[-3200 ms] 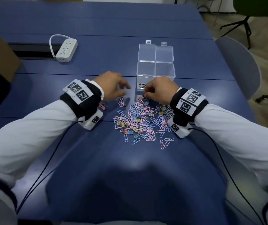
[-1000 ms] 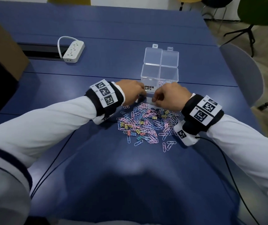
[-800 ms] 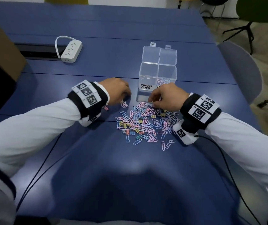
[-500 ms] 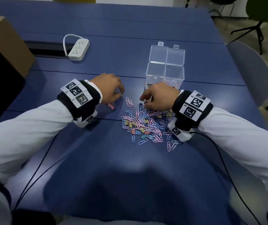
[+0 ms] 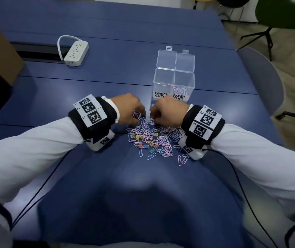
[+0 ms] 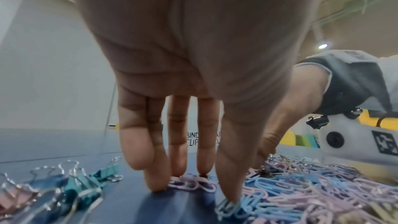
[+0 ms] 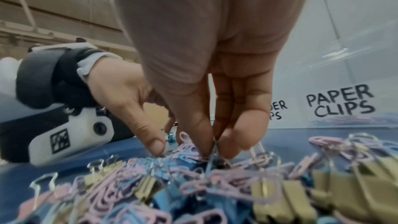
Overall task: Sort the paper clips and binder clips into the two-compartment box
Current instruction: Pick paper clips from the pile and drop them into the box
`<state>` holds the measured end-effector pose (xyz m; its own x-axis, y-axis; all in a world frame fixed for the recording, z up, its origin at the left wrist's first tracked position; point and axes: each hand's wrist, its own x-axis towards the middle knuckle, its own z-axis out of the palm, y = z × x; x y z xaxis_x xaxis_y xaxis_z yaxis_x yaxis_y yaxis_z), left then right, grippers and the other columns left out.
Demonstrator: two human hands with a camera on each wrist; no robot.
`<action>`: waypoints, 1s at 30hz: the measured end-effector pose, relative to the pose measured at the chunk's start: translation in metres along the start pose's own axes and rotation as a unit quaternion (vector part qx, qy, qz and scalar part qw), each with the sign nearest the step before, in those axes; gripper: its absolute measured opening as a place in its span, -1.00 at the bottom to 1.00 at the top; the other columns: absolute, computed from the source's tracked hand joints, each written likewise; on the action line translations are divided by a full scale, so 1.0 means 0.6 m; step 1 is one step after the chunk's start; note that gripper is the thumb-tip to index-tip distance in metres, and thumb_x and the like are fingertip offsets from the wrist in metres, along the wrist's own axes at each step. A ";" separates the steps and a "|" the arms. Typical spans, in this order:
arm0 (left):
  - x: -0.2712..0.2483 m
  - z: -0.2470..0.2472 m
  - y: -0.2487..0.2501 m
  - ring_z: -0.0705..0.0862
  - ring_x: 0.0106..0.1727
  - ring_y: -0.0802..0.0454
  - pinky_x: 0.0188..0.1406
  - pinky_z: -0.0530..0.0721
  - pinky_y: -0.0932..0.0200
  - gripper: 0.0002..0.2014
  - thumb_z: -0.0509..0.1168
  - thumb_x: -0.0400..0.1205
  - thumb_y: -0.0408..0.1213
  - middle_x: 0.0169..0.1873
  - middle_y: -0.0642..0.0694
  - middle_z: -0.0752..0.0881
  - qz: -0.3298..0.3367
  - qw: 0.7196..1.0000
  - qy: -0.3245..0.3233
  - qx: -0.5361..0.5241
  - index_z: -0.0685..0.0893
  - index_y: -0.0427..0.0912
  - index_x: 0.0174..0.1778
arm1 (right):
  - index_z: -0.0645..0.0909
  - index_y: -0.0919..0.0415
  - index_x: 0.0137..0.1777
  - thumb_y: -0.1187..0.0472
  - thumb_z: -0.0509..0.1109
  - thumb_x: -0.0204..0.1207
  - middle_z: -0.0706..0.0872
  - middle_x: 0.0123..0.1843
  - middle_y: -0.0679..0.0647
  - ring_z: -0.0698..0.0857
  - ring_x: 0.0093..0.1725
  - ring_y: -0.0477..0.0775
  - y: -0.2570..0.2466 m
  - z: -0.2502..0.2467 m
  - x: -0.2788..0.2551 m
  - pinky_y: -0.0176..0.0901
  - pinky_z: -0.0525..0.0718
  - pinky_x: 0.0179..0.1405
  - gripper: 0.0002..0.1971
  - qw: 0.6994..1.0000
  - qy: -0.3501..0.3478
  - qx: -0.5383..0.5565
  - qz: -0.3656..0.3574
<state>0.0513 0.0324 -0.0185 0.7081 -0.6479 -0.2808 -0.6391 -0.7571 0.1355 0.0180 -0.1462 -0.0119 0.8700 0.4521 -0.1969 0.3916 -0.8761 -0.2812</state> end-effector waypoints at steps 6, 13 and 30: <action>-0.012 0.002 0.003 0.63 -0.14 0.07 0.07 0.68 0.01 -0.56 0.49 0.44 -0.09 0.07 -0.05 0.63 0.022 0.998 -0.013 -0.053 0.67 0.10 0.27 | 0.80 0.16 -0.06 0.25 0.50 0.44 0.82 -0.21 0.03 0.75 -0.27 -0.02 0.032 -0.024 -0.016 -0.12 0.77 -0.11 -0.89 0.993 0.028 0.101 0.053; -0.007 0.005 0.039 0.61 -0.16 0.12 -0.01 0.68 0.01 -0.67 0.44 0.52 -0.12 0.04 -0.04 0.65 0.090 0.994 -0.015 -0.056 0.72 0.14 0.21 | 0.79 0.23 -0.09 0.31 0.54 0.42 0.81 -0.33 0.11 0.73 -0.39 0.01 0.079 -0.083 -0.040 0.00 0.80 -0.23 -0.91 0.960 0.090 0.254 0.082; 0.001 0.020 0.050 0.59 -0.27 0.04 -0.21 0.66 0.11 -0.94 0.26 0.56 -0.15 -0.24 0.05 0.59 0.088 0.996 0.014 0.011 0.60 -0.02 -0.19 | 0.79 0.13 0.03 0.14 0.49 0.46 0.82 -0.06 0.04 0.72 -0.07 -0.04 0.141 -0.099 0.006 -0.32 0.56 0.12 -0.82 0.963 0.223 0.092 0.123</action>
<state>0.0292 0.0100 -0.0258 0.5925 -0.7729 -0.2271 -0.7602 -0.6297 0.1599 0.0723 -0.2288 0.0192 0.9878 0.0826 0.1322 0.1338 -0.8841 -0.4477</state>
